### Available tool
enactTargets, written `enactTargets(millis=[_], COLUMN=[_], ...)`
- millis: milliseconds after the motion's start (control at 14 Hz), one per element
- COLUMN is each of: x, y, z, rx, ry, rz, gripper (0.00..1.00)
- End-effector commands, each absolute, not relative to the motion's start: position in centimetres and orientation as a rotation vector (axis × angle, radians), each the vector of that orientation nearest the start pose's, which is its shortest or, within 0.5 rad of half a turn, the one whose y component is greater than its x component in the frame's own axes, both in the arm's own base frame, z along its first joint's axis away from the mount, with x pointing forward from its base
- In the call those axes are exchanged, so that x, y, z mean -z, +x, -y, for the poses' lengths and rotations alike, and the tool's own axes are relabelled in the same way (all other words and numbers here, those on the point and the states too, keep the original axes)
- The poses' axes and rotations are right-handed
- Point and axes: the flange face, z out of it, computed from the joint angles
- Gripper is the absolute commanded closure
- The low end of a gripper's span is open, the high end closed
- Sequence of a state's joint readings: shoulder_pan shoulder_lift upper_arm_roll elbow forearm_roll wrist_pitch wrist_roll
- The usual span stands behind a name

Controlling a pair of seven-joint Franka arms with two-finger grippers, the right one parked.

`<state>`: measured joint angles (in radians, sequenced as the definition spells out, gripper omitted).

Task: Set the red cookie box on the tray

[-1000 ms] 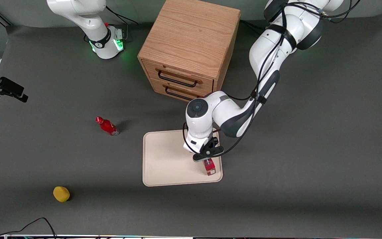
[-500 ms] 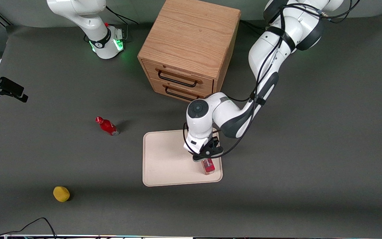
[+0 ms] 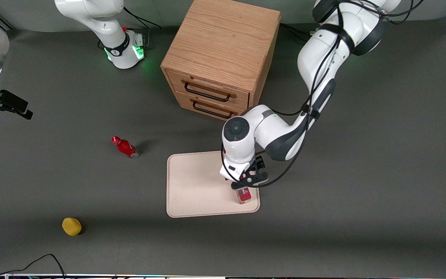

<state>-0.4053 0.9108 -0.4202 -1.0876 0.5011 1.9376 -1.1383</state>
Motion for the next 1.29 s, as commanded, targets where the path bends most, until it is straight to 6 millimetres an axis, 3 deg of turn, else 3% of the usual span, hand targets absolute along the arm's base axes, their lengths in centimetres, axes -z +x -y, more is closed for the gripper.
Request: enactTargets(millis=[0, 214, 357, 643, 929, 1214], x=[-36.8, -43.1, -45.6, -47.5, -48.4, -48.8], y=[60.8, 59.9, 58.9, 56.8, 55.5, 53.2], z=[43.9, 40.7, 37.5, 30.5, 20.9, 12.7], rx=[0.059, -0.029, -0.044, -0.085, -0.091, -0.011], ry=[-3.031, -3.037, -3.032, -3.021, -3.051, -3.045], rz=[0.349, 0.255, 0.196, 0.087, 0.023, 0.024], gripper=[0.0, 0.0, 0.0, 0.0, 0.0, 0.0])
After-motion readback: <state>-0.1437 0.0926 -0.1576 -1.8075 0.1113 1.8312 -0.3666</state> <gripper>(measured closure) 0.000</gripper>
